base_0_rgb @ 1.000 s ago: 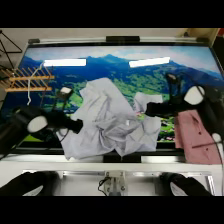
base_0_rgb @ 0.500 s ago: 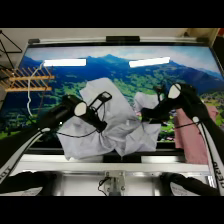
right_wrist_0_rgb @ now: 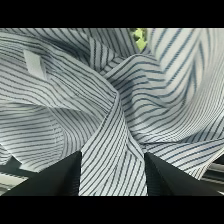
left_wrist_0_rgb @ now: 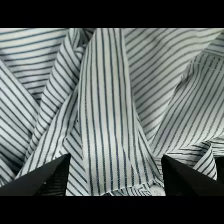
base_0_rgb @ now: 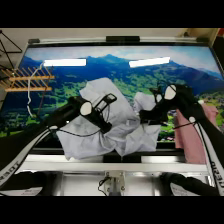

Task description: Fold the shirts.

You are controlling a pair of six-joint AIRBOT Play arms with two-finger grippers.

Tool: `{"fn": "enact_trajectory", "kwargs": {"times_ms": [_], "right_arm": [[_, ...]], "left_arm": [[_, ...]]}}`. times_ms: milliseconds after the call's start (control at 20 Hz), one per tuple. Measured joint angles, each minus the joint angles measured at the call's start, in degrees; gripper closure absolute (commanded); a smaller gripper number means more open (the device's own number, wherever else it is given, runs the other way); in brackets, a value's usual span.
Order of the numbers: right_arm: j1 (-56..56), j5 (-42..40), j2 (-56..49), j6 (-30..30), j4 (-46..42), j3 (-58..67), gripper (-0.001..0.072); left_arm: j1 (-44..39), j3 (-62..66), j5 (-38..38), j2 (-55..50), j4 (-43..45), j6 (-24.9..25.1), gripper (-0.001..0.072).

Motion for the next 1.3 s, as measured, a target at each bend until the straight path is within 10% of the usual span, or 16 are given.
{"fn": "enact_trajectory", "kwargs": {"times_ms": [550,600,700,900,1050,1300], "right_arm": [[5.9,-1.9,-1.5,5.6,-3.8,0.0,0.0199],[5.9,-2.1,-2.3,5.7,-3.1,0.0,0.0199],[6.0,-2.1,-3.9,6.0,-2.3,0.0,0.0199],[6.1,-0.1,-5.8,5.6,-1.5,0.0,0.0211],[6.1,3.1,-6.2,4.1,-1.0,0.0,0.065],[6.1,8.6,-5.6,0.0,-0.7,0.7,0.0648]], "left_arm": [[-1.4,0.3,0.1,-1.9,-1.1,1.0,0.0027],[-1.4,0.3,0.1,-2.4,-1.1,1.0,0.0087],[-1.4,0.3,0.0,-3.5,-1.1,1.0,0.0485],[-0.5,0.5,-1.5,-4.3,-0.5,1.1,0.0652],[0.9,1.4,-2.9,-3.7,-0.2,1.1,0.0652],[4.1,6.6,-5.2,-2.1,0.3,0.9,0.0653]]}}
